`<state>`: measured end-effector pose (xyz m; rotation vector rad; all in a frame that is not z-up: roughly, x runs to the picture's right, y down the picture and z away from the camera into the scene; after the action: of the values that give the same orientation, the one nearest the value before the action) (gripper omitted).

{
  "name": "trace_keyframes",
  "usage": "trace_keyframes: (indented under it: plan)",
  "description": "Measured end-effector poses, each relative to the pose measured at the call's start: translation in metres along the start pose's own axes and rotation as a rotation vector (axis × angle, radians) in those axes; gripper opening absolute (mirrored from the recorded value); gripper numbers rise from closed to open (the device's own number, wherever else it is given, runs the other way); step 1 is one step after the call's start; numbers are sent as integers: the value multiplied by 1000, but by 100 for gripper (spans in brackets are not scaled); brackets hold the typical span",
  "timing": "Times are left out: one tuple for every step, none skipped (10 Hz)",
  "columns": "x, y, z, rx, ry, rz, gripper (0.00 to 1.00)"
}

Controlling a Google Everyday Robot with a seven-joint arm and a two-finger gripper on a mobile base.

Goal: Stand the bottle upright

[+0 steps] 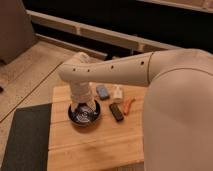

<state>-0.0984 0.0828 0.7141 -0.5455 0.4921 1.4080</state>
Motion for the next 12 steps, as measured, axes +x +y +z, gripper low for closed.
trace_keyframes:
  plan:
    - [-24,-15,-8,34,-67,-6,65]
    - [-49,-23,-18,50,-147,-23,65]
    - [-62,-26,-24,54,-190,-43,65]
    - [-75,-27,-29,55,-237,-72,65]
    - [-84,-28,-34,49,-274,-97,65]
    - [-95,-30,-41,22,-321,-121,65]
    - [-102,-33,-46,-1,-354,-129,65]
    - [-107,-40,-52,-19,-379,-125,65]
    - [-109,-41,-54,-27,-390,-125,65]
    - [-109,-39,-54,-28,-389,-129,65]
    - [-109,-36,-54,-31,-389,-132,65]
    - [-108,-37,-54,-25,-388,-133,65]
